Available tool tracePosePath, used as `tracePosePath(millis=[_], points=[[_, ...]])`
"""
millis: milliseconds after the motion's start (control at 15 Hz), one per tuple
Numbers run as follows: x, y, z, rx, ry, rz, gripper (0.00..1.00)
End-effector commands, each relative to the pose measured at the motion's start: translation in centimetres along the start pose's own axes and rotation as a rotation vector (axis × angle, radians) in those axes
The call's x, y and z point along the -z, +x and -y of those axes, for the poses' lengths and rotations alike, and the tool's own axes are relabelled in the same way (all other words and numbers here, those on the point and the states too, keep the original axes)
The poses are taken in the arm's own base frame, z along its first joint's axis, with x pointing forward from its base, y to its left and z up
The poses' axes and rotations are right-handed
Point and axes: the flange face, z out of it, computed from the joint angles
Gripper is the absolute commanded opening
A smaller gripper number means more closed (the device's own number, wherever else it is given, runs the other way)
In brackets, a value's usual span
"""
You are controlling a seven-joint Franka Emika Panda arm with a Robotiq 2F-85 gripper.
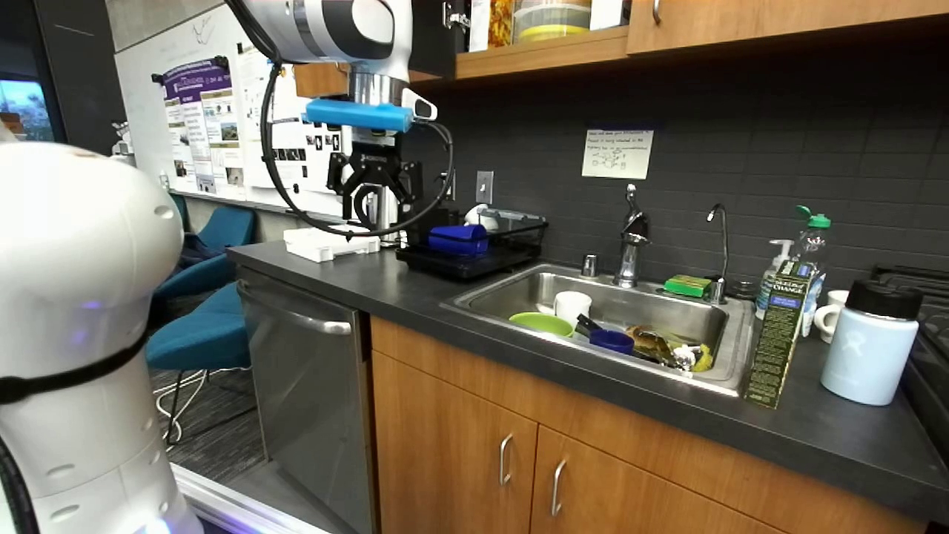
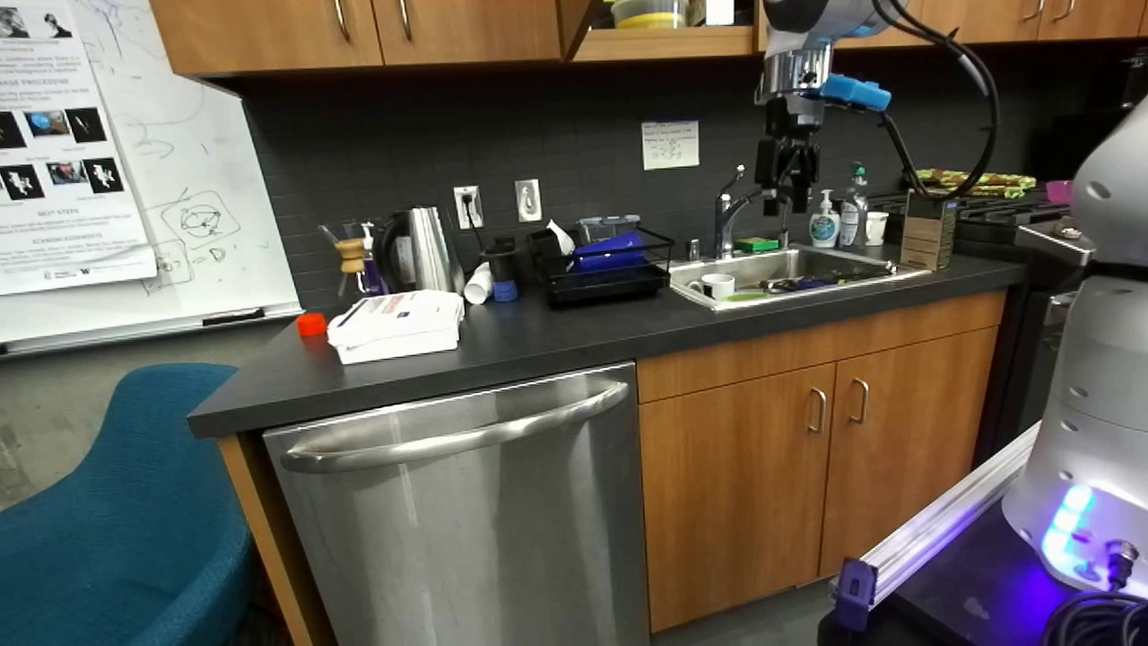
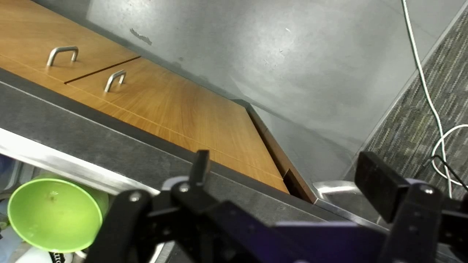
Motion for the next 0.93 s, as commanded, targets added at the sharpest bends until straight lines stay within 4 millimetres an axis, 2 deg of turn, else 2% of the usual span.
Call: tracePosePath(millis=[0,267,600,867], points=[[-0.7,0.6,-0.4,-0.078,0.002,-0.003,1.00],[-1.2,-0.2,-5.0,-0.301,0.009,-0.039,1.00],[-0.9,-3.4,-14.5,-0.571,-0.031,-0.128,1.00],[-1.4,-6.4,-21.2,-0.748,-0.051,-0.191,1.00]])
